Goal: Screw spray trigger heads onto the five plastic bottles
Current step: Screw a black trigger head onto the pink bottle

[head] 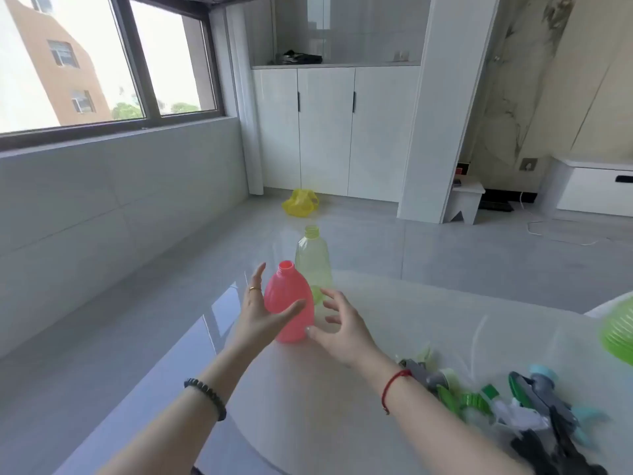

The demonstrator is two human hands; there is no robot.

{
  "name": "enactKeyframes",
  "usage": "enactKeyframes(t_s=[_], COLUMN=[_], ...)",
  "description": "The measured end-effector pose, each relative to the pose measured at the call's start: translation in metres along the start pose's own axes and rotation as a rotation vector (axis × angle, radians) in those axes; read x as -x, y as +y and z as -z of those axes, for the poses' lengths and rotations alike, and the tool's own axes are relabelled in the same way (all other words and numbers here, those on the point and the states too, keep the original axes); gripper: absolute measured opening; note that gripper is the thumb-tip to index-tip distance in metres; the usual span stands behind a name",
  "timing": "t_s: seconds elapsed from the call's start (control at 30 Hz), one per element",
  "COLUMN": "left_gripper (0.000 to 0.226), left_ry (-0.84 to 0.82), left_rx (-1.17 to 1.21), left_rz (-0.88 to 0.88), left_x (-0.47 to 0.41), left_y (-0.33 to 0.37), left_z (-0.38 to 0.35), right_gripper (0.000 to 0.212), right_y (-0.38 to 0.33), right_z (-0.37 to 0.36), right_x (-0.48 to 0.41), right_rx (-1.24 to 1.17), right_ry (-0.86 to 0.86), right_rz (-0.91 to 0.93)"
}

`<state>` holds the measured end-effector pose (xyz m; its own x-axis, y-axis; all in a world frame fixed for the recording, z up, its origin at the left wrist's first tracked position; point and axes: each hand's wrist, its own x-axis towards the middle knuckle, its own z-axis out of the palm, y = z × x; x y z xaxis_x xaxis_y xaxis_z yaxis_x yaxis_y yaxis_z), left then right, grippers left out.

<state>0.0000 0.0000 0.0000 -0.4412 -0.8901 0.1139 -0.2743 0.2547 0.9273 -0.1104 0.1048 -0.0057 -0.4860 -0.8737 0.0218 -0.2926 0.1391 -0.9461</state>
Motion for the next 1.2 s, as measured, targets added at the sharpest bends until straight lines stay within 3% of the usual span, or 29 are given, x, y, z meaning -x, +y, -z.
enactKeyframes(t_s=[0.13,0.37,0.6,0.93,1.2], left_gripper=[0.091,0.071,0.077,0.084,0.083], left_ry=[-0.034,-0.032,-0.245,-0.376,-0.403], left_rx=[0.017,0.021,0.073,0.065,0.032], left_rz=[0.010,-0.051,-0.089,-0.124,-0.123], left_x=[-0.011,0.000,0.046,0.090,0.098], left_y=[-0.009,-0.008,0.020,0.033,0.028], left_z=[-0.010,-0.026,-0.065,-0.091,-0.093], right_gripper=[0.074,0.067,0.062,0.053,0.037], right_y=[0.003,0.022,0.027,0.032,0.048], right_z=[-0.019,-0.010,0.056,0.106,0.174], right_x=[-0.018,-0.011,0.044,0.105,0.142], right_rx=[0.010,-0.033,0.013,0.083,0.458], right_ry=[-0.023,0.064,0.126,0.131,0.178], right_rz=[0.022,0.056,0.019,-0.038,-0.032])
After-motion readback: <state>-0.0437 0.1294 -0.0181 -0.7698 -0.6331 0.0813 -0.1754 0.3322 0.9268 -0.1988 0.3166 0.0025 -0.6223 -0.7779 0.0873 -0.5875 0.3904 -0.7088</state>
